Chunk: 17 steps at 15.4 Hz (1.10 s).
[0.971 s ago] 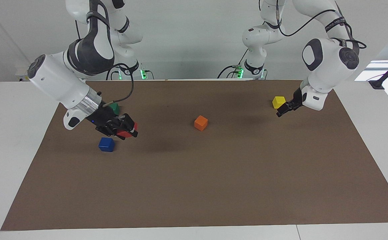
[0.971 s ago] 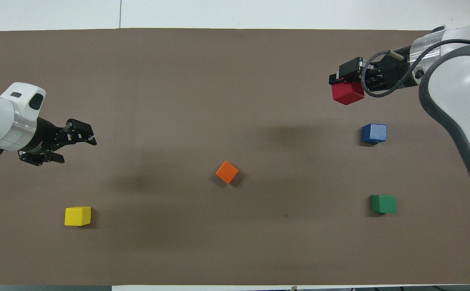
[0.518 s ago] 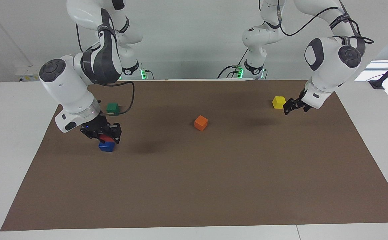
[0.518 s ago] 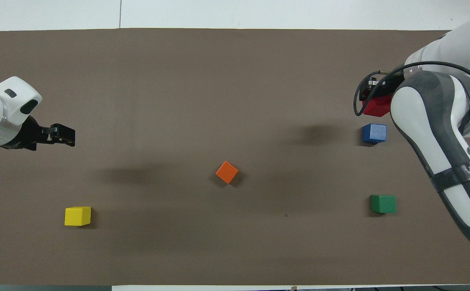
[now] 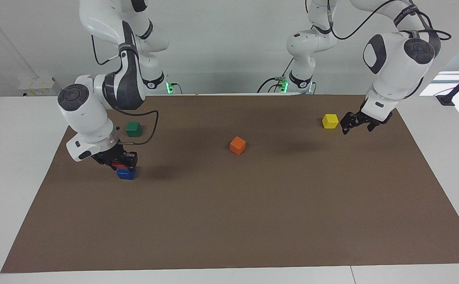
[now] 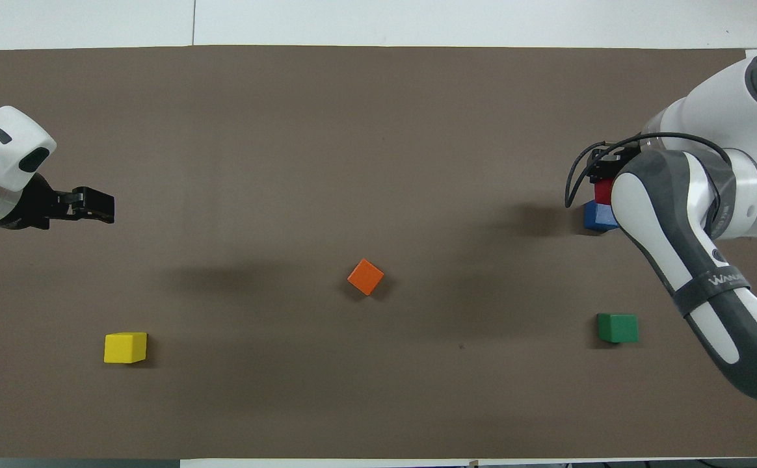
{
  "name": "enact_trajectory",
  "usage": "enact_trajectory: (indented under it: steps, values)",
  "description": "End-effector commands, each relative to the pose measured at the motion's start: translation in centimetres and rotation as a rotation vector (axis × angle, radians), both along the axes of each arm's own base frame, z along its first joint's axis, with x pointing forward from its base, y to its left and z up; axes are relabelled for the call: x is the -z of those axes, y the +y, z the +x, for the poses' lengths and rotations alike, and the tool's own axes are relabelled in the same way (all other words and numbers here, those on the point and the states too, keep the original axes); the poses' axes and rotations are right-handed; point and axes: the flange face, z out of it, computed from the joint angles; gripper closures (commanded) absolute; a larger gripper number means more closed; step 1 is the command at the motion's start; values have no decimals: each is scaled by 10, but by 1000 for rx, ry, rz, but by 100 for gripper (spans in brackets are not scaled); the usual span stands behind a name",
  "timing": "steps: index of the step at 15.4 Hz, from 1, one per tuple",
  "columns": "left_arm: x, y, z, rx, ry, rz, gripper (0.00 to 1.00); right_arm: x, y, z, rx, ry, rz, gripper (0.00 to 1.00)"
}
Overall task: Transfer red block to right arm and stack on blue block
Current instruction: 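Lower the red block onto the blue block and open the right gripper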
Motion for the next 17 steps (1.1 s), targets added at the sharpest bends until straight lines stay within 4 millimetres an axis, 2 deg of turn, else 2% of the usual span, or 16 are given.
enact_trajectory:
  steps: [1,3,5,7,9,12,14,17]
  values:
    - [-5,-9,-6,25,23,22,0,5,-6,-21,13,-40,-15,100]
    - [-5,-4,-5,14,50,20,0,7,-16,-24,23,-50,-15,100]
    - [-29,-3,2,10,54,16,0,11,-25,-25,31,-68,-14,100]
    - [-44,-3,10,4,51,-6,0,15,-35,-28,47,-70,-16,100]
    - [-45,-11,9,15,52,-5,0,22,-41,-28,55,-61,-15,100]
    - [-47,0,10,-5,46,-2,0,31,-41,-29,53,-63,-17,100]
    - [-45,-1,8,-5,51,-1,0,36,-39,-30,54,-67,-16,100]
    - [-41,-11,4,13,57,1,0,47,-38,-28,54,-72,-17,100]
